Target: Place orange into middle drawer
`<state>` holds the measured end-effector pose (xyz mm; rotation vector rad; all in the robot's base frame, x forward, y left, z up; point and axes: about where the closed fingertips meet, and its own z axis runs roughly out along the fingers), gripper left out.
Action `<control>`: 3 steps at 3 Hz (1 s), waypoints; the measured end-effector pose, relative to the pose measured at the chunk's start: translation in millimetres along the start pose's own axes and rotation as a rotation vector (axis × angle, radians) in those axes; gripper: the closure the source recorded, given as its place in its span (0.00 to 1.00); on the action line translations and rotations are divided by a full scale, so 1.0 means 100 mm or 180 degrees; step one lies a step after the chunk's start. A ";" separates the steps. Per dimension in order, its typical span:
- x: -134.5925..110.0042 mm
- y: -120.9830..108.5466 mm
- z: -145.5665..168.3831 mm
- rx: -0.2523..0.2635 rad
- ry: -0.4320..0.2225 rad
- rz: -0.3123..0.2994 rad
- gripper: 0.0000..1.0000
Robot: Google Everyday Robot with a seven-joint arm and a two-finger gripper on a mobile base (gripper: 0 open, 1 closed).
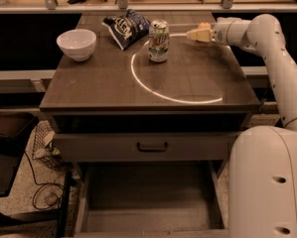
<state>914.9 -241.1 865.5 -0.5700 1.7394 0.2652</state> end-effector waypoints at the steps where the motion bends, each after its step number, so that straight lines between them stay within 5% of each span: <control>1: 0.05 0.04 0.08 -0.0047 -0.0015 0.0044 0.41; 3: 0.14 0.13 0.19 -0.0118 -0.0010 0.0129 0.96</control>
Offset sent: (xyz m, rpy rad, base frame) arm 0.0085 0.0101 -0.0233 0.0675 0.0334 0.0218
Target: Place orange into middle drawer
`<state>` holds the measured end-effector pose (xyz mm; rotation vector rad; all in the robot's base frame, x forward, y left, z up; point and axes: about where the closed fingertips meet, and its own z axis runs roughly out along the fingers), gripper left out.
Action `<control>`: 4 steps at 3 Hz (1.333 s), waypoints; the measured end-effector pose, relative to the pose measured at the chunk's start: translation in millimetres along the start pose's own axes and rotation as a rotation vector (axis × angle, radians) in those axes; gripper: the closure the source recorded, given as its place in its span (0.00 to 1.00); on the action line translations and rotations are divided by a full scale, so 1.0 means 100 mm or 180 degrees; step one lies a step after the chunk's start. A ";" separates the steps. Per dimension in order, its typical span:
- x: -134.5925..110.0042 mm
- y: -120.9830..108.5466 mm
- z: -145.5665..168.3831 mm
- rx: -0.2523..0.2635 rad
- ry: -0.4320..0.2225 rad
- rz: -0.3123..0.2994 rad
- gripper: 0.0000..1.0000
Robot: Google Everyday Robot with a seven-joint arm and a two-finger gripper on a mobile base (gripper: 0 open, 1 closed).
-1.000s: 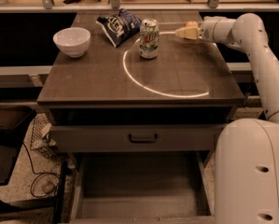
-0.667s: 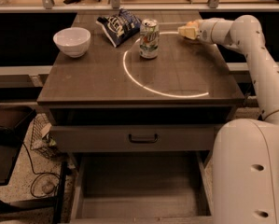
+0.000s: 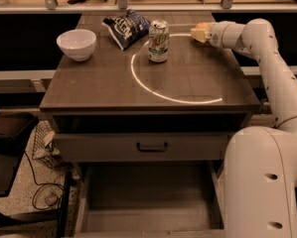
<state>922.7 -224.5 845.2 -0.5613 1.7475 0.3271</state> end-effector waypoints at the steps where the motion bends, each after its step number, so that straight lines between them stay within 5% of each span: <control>1: 0.01 0.01 0.01 -0.0006 0.0002 0.0001 1.00; 2: 0.01 0.01 0.01 -0.0007 0.0002 0.0002 1.00; 4: -0.42 0.08 -0.32 -0.0068 -0.0130 -0.0137 1.00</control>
Offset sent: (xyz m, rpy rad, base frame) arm 0.0004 0.0015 -0.0010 0.0003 0.0012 0.0018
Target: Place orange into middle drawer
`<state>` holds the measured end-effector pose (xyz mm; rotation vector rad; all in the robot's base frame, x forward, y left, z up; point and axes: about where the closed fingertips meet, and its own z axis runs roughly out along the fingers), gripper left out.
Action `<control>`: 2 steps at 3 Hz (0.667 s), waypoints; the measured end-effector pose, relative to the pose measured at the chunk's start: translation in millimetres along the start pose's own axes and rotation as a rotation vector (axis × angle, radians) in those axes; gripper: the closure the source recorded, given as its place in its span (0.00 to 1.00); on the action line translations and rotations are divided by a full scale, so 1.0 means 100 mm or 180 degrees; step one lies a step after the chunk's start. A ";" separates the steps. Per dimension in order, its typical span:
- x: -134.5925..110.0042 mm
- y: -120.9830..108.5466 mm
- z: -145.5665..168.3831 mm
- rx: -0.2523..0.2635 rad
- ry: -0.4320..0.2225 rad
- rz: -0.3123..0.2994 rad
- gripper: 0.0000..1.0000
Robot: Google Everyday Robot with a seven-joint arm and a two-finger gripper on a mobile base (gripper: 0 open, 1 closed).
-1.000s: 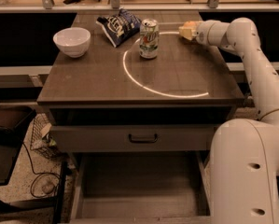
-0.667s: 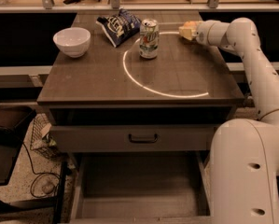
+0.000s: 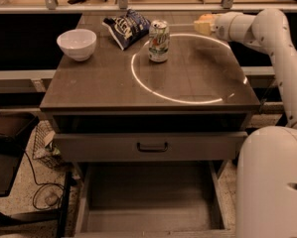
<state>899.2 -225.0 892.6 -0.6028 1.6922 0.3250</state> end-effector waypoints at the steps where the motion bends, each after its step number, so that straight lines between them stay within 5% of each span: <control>1: -0.24 0.04 -0.42 -0.0092 -0.0134 -0.0010 1.00; 2: -0.34 0.15 -0.87 -0.0178 -0.0221 -0.0031 1.00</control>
Offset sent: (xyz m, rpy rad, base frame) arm -0.1449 -0.0422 0.0633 0.0499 -0.0708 0.0938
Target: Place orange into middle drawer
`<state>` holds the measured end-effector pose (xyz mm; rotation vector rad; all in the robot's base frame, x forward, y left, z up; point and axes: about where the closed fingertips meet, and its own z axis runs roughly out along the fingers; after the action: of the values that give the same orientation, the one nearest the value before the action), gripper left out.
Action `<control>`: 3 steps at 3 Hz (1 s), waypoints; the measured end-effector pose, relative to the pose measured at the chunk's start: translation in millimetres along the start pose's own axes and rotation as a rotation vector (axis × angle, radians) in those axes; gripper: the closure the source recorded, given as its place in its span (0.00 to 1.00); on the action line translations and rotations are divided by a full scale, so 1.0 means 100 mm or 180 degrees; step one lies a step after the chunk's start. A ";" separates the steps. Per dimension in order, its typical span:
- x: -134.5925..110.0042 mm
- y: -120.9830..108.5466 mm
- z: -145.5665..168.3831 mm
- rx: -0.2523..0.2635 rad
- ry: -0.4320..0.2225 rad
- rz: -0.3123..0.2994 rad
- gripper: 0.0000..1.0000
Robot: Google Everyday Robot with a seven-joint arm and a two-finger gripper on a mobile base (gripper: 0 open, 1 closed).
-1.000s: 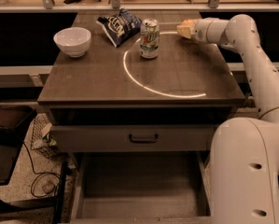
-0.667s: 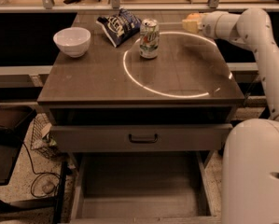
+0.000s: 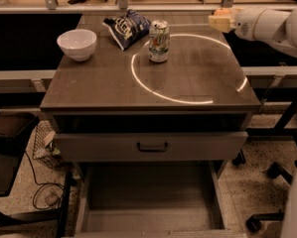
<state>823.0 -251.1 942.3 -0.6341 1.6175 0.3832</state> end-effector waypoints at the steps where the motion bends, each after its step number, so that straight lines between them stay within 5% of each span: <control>1: -0.12 0.43 -0.62 -0.0216 -0.0065 -0.0096 1.00; 3: -0.11 1.24 -1.37 -0.0492 -0.0142 -0.0280 1.00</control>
Offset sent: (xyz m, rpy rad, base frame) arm -0.1941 0.0122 0.0159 -0.0394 -0.0341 0.1908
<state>639.5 -231.2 960.3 -0.8054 1.5220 0.4573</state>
